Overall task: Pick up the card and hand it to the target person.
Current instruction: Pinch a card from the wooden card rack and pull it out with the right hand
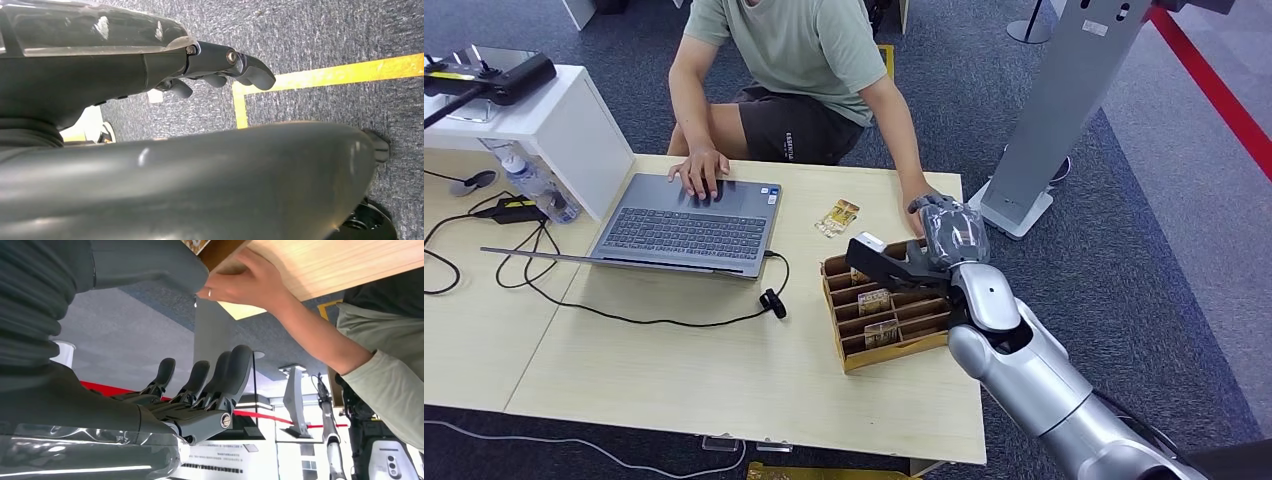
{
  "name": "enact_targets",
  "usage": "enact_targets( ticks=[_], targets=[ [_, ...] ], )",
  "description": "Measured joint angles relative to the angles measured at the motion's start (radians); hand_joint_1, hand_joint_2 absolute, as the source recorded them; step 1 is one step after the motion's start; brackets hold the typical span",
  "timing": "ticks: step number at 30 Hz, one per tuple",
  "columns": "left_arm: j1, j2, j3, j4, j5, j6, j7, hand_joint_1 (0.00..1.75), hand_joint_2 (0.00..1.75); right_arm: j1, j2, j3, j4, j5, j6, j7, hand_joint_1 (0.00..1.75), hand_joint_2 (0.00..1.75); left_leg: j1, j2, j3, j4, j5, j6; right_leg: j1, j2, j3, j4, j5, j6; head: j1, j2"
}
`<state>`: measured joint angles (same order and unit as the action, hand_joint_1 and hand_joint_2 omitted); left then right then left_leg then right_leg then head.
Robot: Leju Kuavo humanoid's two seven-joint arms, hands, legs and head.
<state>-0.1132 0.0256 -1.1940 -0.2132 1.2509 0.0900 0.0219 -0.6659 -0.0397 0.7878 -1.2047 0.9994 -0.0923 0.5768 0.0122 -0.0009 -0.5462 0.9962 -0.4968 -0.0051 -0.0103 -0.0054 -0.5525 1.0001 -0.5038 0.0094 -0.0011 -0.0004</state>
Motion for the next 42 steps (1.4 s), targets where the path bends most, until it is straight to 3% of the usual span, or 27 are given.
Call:
enact_targets(
  ticks=[20,42],
  targets=[
    [0.001,0.0,0.0,0.0,0.0,0.001,0.0,0.0,0.0,0.039,0.0,0.0,0.024,-0.023,-0.006,0.003,0.86,1.75,0.0,0.0,0.0,0.0,0.0,0.0,0.0,0.0,0.0,0.0,0.0,0.0,0.0,0.0],
    [0.003,0.0,0.0,0.0,0.001,0.002,0.005,0.0,0.0,0.051,0.011,0.0,0.089,-0.038,-0.006,-0.004,0.82,1.75,0.0,0.0,0.0,0.0,0.0,0.0,0.0,0.0,0.0,0.0,0.0,0.0,0.0,0.0]
  ],
)
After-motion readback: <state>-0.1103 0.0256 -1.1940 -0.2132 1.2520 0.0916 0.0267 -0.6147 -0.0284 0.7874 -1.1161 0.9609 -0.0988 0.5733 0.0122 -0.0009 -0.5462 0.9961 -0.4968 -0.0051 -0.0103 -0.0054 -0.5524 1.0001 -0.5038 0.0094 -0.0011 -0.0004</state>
